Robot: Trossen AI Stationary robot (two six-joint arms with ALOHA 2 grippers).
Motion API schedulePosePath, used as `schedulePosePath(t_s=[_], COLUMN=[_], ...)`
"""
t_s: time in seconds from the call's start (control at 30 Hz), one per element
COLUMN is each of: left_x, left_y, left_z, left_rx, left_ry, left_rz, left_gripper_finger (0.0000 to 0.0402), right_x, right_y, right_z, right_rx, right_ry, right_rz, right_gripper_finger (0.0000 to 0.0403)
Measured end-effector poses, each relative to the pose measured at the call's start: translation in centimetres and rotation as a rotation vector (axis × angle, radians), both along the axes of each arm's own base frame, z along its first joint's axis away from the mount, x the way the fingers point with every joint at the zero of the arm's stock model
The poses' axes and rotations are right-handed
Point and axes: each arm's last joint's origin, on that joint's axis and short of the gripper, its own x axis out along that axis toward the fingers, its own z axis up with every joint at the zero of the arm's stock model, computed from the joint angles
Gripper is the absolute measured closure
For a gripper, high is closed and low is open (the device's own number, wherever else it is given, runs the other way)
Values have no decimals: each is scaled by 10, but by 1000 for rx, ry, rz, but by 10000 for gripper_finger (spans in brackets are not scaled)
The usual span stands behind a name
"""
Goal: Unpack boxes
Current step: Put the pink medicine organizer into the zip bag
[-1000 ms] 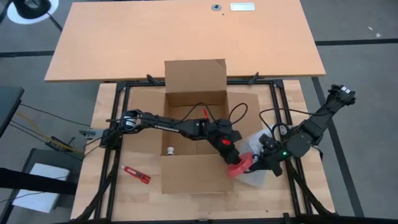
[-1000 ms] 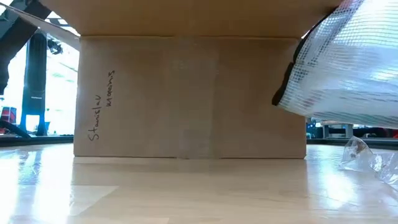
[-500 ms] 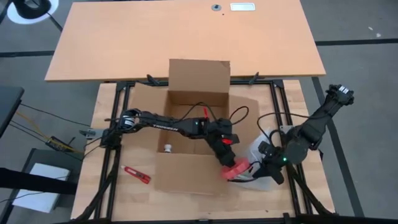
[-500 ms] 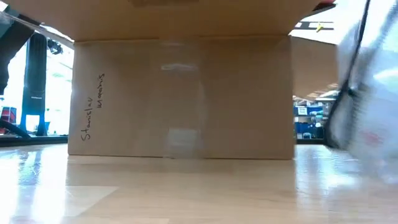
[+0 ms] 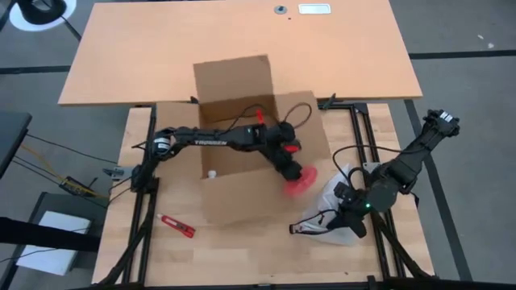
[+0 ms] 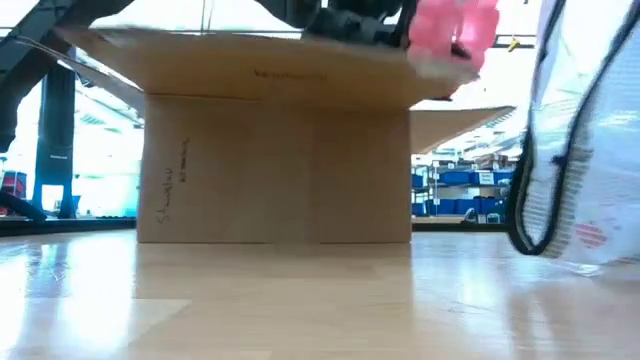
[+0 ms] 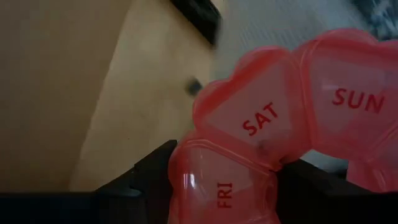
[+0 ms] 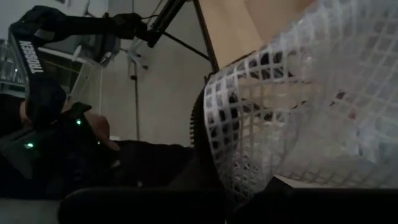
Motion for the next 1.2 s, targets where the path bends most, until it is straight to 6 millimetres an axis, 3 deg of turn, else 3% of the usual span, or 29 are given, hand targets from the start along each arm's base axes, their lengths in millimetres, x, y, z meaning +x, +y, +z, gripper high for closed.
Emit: schedulePosePath(t_s=[0.17,0.33,0.43,0.63,0.77,0.97,1.2], left_x=[1,5,5,0,-3,-12,-15], left_y=[18,-7,-28,-68,-87,-109,-134], left_z=[12,50,60,63,53,36,30], left_rx=[43,43,26,8,38,242,463], left_ry=[-114,-354,-402,-370,-276,-117,-115], left_rz=[69,12,-37,-111,-123,-64,11], left_gripper_finger=[183,183,183,183,183,183,183], right_x=[4,6,6,5,6,6,7], right_y=[-4,-9,-10,-10,-10,-9,-10], right_z=[-2,-12,-20,-32,-35,-37,-37], right_rx=[-15,-78,-134,-195,-210,-214,-195], right_ry=[17,92,158,264,285,301,314], right_rz=[-27,-59,-58,-34,-40,-30,-31], right_gripper_finger=[403,403,403,403,401,400,400])
